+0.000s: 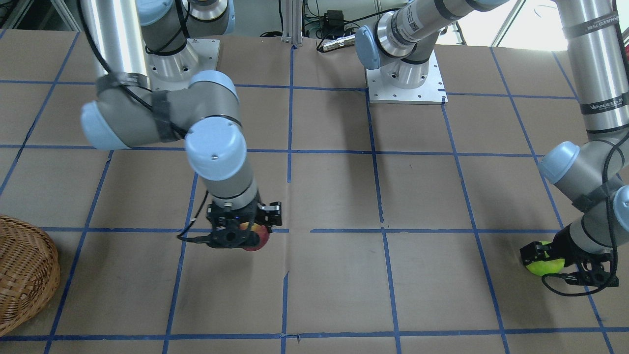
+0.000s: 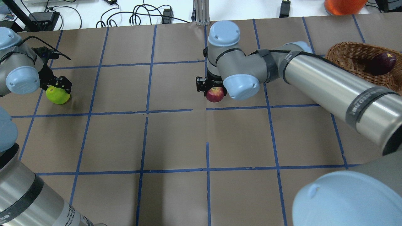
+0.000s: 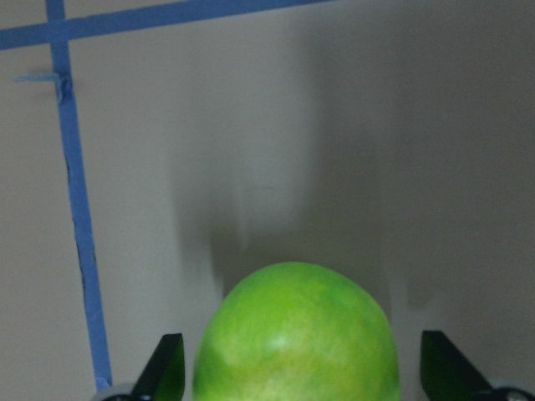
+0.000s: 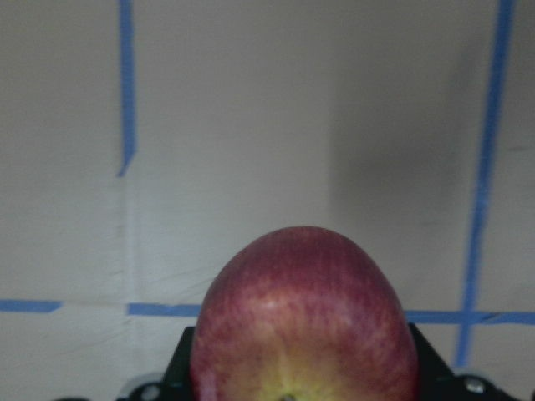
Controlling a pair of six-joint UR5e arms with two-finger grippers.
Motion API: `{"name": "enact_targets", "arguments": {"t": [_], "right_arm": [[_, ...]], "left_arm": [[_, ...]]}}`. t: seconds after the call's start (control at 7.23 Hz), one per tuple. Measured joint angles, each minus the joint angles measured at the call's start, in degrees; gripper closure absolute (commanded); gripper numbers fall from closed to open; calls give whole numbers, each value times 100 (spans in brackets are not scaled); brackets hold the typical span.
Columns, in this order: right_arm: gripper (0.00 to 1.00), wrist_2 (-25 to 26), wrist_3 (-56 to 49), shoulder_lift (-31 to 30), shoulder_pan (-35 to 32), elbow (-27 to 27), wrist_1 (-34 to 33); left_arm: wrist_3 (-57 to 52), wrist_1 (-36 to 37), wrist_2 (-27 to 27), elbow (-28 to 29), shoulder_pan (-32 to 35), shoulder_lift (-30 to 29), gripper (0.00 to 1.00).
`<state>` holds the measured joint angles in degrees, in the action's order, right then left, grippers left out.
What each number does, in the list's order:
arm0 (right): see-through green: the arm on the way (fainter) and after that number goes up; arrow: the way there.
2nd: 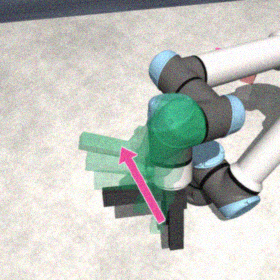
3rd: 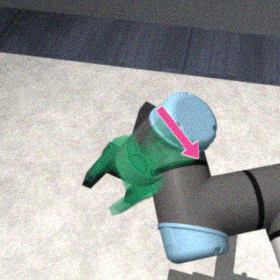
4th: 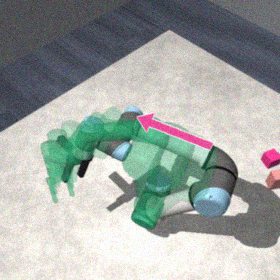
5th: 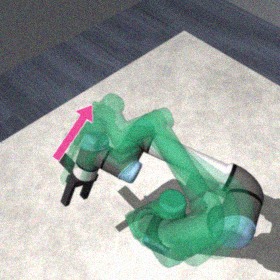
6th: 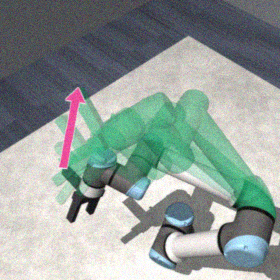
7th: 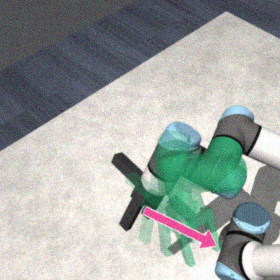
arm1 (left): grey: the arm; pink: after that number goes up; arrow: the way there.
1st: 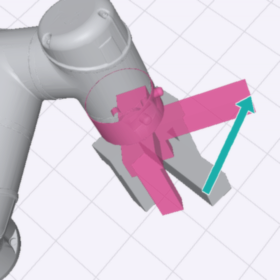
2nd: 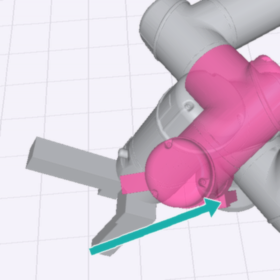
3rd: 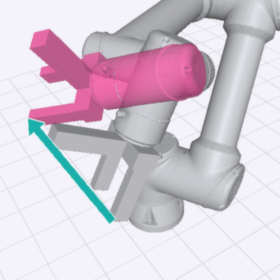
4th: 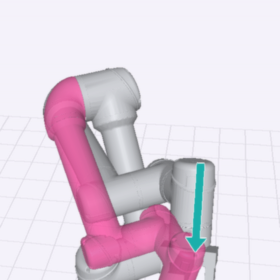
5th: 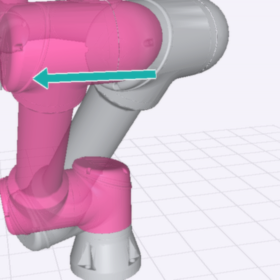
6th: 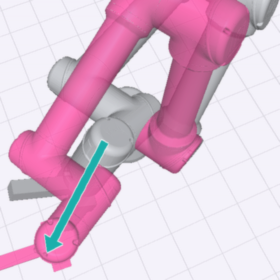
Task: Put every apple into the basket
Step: 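Place the red apple in the basket while the left carries the green apple center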
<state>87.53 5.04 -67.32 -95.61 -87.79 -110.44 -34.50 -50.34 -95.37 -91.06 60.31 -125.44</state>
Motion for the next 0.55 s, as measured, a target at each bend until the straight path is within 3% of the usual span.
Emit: {"name": "enact_targets", "arguments": {"t": [0.14, 0.42, 0.55], "right_arm": [[100, 227, -665, -146, 706, 127, 279], [100, 410, -2611, -87, 2173, 366, 328], [86, 429, -3357, 92, 2764, 456, 220]], "left_arm": [[17, -140, -6, -29, -35, 44, 84], [130, -657, 10, 25, -5, 272, 84], [389, -1001, 77, 55, 96, 479, 84]]}}
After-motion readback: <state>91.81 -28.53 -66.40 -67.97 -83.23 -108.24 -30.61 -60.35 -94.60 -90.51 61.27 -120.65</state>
